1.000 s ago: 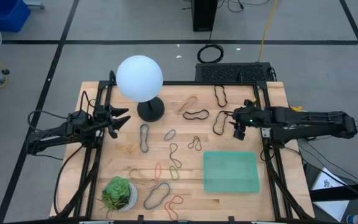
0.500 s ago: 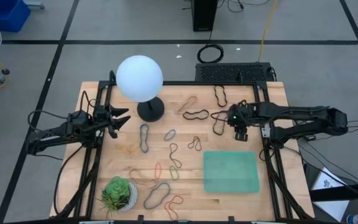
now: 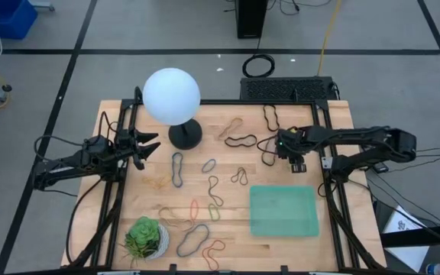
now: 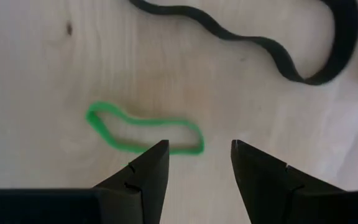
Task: Pick and place rubber bands into bin
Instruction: Put the top green rubber band into the green bin
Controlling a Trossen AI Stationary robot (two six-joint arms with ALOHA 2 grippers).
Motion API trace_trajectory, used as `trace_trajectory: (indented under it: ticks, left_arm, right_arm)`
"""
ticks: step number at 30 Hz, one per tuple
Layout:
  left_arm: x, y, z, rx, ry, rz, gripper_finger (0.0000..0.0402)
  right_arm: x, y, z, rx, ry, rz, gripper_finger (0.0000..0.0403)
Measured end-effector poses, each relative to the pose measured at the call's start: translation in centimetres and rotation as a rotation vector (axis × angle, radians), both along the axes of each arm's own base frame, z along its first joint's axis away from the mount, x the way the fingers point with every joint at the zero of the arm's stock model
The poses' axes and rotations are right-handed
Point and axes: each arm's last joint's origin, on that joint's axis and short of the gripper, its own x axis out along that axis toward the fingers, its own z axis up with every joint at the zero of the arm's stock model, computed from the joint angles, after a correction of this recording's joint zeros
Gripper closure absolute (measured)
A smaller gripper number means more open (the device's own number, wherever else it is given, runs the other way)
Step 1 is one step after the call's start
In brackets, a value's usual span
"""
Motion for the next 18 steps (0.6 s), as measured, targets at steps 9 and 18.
trace_trajectory:
  ticks: [9, 18]
  left_arm:
    - [0.0, 0.0, 0.0, 0.0, 0.001, 0.0, 0.019]
    - [0.0, 0.0, 0.0, 0.0, 0.002, 0.0, 0.019]
  right_arm:
    - [-0.4, 0.1, -2.3, -0.009, -0.011, 0.024, 0.0236]
    - [-0.9, -0.2, -2.9, 0.028, -0.007, -0.006, 0.0241]
